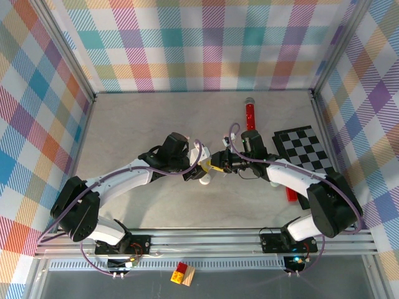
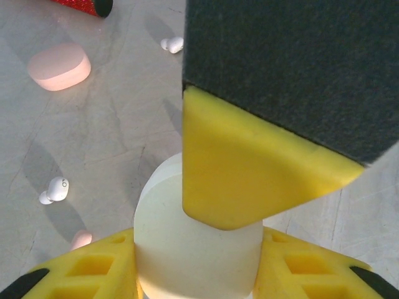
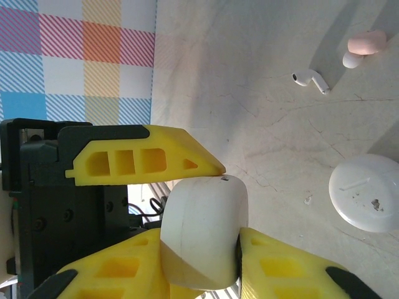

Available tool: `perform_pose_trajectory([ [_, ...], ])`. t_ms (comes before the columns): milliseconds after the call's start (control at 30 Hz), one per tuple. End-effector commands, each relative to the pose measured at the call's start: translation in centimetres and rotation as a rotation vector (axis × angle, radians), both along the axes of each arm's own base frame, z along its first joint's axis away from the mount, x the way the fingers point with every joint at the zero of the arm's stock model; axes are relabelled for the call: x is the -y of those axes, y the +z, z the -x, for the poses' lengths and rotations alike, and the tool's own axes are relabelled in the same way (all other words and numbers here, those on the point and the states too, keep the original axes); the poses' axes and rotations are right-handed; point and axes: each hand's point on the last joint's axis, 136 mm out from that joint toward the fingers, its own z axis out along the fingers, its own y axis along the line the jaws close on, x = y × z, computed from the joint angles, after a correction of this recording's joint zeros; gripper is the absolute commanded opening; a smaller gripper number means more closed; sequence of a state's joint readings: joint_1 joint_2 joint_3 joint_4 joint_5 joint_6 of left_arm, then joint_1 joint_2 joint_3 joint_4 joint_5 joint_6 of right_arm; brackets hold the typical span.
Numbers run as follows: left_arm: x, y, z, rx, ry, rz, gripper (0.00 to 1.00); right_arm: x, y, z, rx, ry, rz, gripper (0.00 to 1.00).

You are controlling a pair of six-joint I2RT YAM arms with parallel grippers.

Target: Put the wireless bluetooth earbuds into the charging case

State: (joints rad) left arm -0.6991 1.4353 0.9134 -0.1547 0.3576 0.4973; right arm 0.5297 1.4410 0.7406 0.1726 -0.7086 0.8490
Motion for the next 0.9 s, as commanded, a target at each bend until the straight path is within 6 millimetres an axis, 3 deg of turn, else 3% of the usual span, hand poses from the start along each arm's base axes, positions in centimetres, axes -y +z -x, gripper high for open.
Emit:
perform_pose_trajectory([
  [0, 1.2, 1.8, -0.5, 0.062, -0.011, 0.047, 0.43, -0.2, 0.9, -0.2, 0.016, 0.006, -0.004, 0.25],
  [133, 1.1, 2.2, -0.7, 0.083, 0.011, 0.075, 0.49, 0.1, 1.8, -0.4, 0.05, -0.006, -0.014, 0.24],
  [467, 0.4, 7.3, -1.5, 0.227, 0.125, 0.416, 1.0, 3.9, 5.9, -1.7, 0.089, -0.102, -0.187, 0.21],
  [733, -0.7, 11.1, -2.4, 0.371, 0.195, 0.762, 0.99, 6.1, 9.8, -1.5, 0.131, -0.127, -0.357, 0.2],
  [867, 0.1, 11.2, -2.2, 0.416, 0.129, 0.829, 0.94, 6.3, 10.9, -1.2, 0.124, -0.134, -0.421, 0.19],
])
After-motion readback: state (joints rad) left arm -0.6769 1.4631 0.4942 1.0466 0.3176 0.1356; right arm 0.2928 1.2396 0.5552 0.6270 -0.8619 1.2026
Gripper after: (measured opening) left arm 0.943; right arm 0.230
